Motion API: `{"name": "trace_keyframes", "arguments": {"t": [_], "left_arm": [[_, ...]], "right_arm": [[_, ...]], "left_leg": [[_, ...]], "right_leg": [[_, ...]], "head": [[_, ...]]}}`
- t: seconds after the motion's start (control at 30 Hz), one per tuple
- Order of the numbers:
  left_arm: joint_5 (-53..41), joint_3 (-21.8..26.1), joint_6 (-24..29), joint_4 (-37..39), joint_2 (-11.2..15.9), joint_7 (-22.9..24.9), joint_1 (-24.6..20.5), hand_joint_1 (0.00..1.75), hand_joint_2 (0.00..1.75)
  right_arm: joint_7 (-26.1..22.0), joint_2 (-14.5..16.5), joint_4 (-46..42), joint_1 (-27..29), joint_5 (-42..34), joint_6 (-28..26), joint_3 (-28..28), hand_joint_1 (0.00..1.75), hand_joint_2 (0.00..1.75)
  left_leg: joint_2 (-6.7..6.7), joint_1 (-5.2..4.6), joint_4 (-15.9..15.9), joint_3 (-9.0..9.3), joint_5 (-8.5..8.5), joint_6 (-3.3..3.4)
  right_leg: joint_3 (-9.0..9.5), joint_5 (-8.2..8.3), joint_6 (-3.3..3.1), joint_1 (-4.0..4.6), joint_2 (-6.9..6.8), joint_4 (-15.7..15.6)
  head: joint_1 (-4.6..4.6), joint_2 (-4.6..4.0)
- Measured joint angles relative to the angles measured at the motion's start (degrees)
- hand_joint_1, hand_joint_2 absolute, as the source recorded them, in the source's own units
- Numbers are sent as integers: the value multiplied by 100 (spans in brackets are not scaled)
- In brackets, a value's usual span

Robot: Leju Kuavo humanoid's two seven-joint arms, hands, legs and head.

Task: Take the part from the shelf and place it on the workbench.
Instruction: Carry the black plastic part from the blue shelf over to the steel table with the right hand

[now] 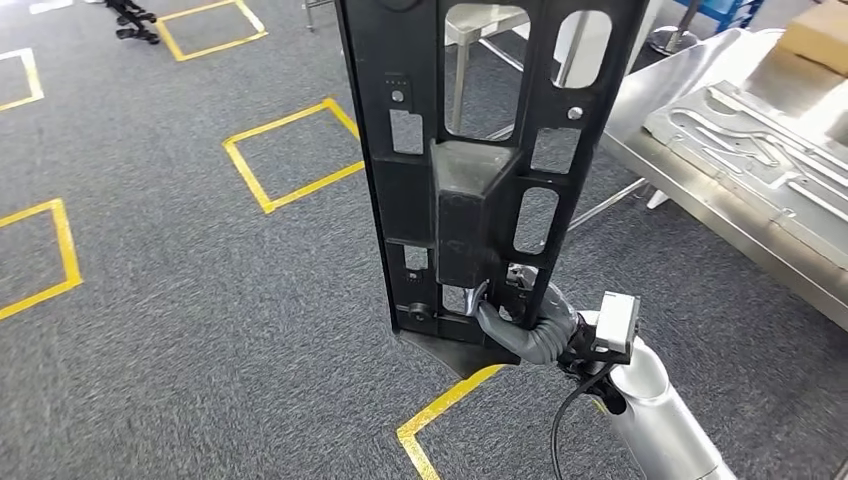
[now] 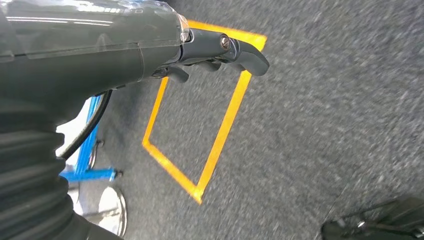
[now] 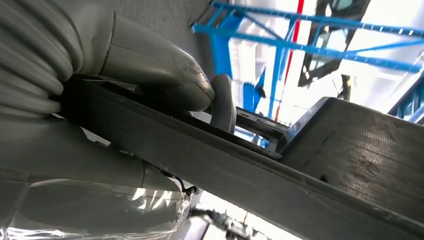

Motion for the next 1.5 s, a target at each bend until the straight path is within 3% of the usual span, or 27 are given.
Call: {"name": "trace_keyframes", "arguments": {"t": [0.03, 0.07, 0.13, 0.2, 0.27, 0.33, 0.37, 0.43, 0.47, 0.5, 0.57, 0.63, 0.7, 0.77, 0.8, 0.87, 0.93, 1.0, 1.07, 1.13, 1.2, 1.27, 1.33, 1.37, 1.4, 1.43, 1.5], "left_arm": [[-4, 0, -10, 1, -7, 13, 2, 0, 175], [-9, 0, -24, 1, -14, 27, 2, 0, 175], [-31, 0, -64, 1, -26, 63, -2, 0, 175], [-53, 0, -100, 1, -42, 89, 0, 0, 175], [-65, 0, -98, 1, -54, 80, 9, 0, 175], [-81, 0, -64, 1, -52, 33, 18, 0, 175], [-91, 0, -40, 1, -47, -2, 17, 0, 175], [-104, 0, -1, 1, -40, -69, 6, 0, 175], [-107, 0, 9, 1, -39, -89, 2, 0, 175], [-108, 0, 15, 1, -38, -102, 1, 0, 175], [-108, 0, 20, 1, -32, -107, -3, 0, 175], [-108, 0, 28, 1, -25, -108, -15, 0, 175], [-108, 0, 46, -1, -14, -123, -22, 0, 175], [-108, 0, 78, -1, 0, -161, -19, 0, 175], [-109, 0, 91, -1, 9, -177, -16, 0, 175], [-112, 0, 101, -1, 28, -193, -13, 0, 175], [-123, 0, 97, -1, 40, -186, -19, 0, 175], [-134, 0, 87, -1, 47, -161, -16, 0, 175], [-137, -1, 74, -1, 49, -121, -9, 0, 175], [-134, -1, 60, -1, 48, -88, -15, 0, 175], [-132, -1, 42, -1, 44, -73, -17, 0, 175], [-132, -1, 29, -1, 37, -70, -5, 0, 175], [-132, 0, 27, -1, 33, -69, 13, 0, 175], [-132, 0, 27, -1, 33, -68, 18, 0, 175], [-132, 0, 27, -1, 33, -68, 17, 0, 175], [-132, 0, 27, -1, 31, -68, 14, 0, 175], [-131, 0, 18, -1, 21, -60, 10, 0, 175]], "right_arm": [[6, 0, 6, -16, -2, -11, 5, 175, 175], [14, 0, 10, -24, -4, -23, 9, 175, 175], [30, 10, 11, -19, -8, -50, 12, 175, 175], [35, 20, 9, -16, -27, -89, 10, 175, 175], [31, 23, 9, 0, -68, -131, 19, 175, 175], [9, 25, 11, 47, -107, -170, 42, 175, 175], [-8, 25, 12, 72, -121, -189, 56, 175, 175], [-37, 25, 11, 101, -143, -225, 85, 175, 175], [-46, 25, 9, 105, -151, -235, 96, 175, 175], [-53, 25, 7, 104, -158, -242, 105, 175, 175], [-60, 25, 5, 106, -173, -245, 118, 175, 175], [-61, 25, 3, 119, -180, -245, 126, 175, 175], [-69, 22, -4, 119, -189, -244, 133, 175, 175], [-83, 8, -7, 118, -200, -243, 146, 175, 175], [-90, 1, -2, 125, -203, -242, 153, 175, 175], [-110, -4, 5, 151, -206, -242, 162, 175, 175], [-138, -4, 6, 173, -206, -244, 162, 175, 175], [-162, -4, 1, 192, -202, -248, 156, 175, 175], [-182, -5, -14, 219, -193, -251, 144, 175, 175], [-197, -3, -33, 264, -187, -251, 123, 175, 175], [-207, 9, -49, 294, -186, -249, 95, 175, 175], [-212, 29, -58, 299, -186, -249, 78, 175, 175], [-213, 42, -57, 319, -186, -249, 77, 175, 175], [-213, 44, -56, 331, -185, -247, 76, 175, 175], [-212, 44, -56, 339, -185, -247, 75, 175, 175], [-213, 44, -57, 341, -186, -247, 73, 175, 175], [-213, 44, -65, 331, -185, -246, 68, 175, 175]], "left_leg": [[-100, 7, -129, 50, 22, 28], [-110, -5, -145, 57, 7, 67], [29, -18, -177, 72, 37, 161], [178, -14, -234, 97, 69, 240], [325, -36, -251, 103, 69, 283], [477, -67, -249, 101, 54, 303], [549, -81, -249, 105, 45, 309], [685, -110, -250, 134, 24, 309], [747, -129, -251, 153, 9, 300], [807, -143, -251, 169, -5, 285], [925, -153, -257, 193, -26, 243], [1020, -148, -262, 226, -52, 187], [833, -139, -65, 163, -200, 124], [537, -120, 582, -143, -537, 74], [474, -112, 982, -344, -698, 57], [451, -93, 1356, -560, -727, 30], [392, -65, 869, -366, -347, 18], [143, -20, 143, -43, -45, 32], [8, -14, -138, 77, 2, 82], [126, -33, -168, 81, 29, 159], [251, -26, -221, 104, 62, 237], [378, -28, -249, 113, 70, 284], [514, -43, -248, 106, 60, 299], [584, -49, -247, 108, 53, 301], [653, -54, -247, 115, 44, 300], [717, -60, -248, 130, 34, 295], [832, -84, -247, 171, 6, 268]], "right_leg": [[-31, -1, 37, -4, 55, 19], [-58, 10, 77, -12, 113, 23], [-88, 17, 146, -34, 152, 22], [-220, -148, 184, -19, -81, 281], [-556, -494, 200, -6, -376, 977], [-846, -681, 203, -10, -468, 1573], [-853, -630, 192, -8, -486, 1595], [-500, -274, 125, 22, -600, 950], [-271, -135, 68, 67, -760, 536], [-91, -35, 17, 110, -896, 197], [12, -24, -50, 181, -1010, -31], [21, 18, -80, 162, -854, -81], [59, 69, -115, 105, -718, -159], [72, 92, -138, 75, -590, -190], [67, 94, -146, 72, -517, -184], [64, 89, -141, 65, -357, -163], [64, 68, -110, 49, -191, -114], [36, 32, -54, 42, -42, -39], [-20, 26, 18, 33, 79, 3], [-55, 43, 93, 13, 160, -3], [-137, -68, 150, 18, -46, 156], [-422, -393, 190, 22, -364, 756], [-781, -672, 215, 5, -466, 1485], [-856, -679, 218, 0, -481, 1636], [-802, -570, 211, 2, -501, 1536], [-630, -383, 190, 10, -546, 1214], [-172, -63, 108, 70, -818, 373]], "head": [[0, 0], [0, 0], [0, 0], [0, 0], [0, 0], [0, 0], [0, 0], [0, 0], [0, 0], [0, 0], [0, 0], [0, 0], [0, 0], [0, 0], [0, 0], [-1, 0], [-1, 0], [0, 0], [-1, 0], [-1, 0], [0, 0], [0, 0], [0, 0], [0, 0], [0, 0], [0, 0], [0, 0]]}}
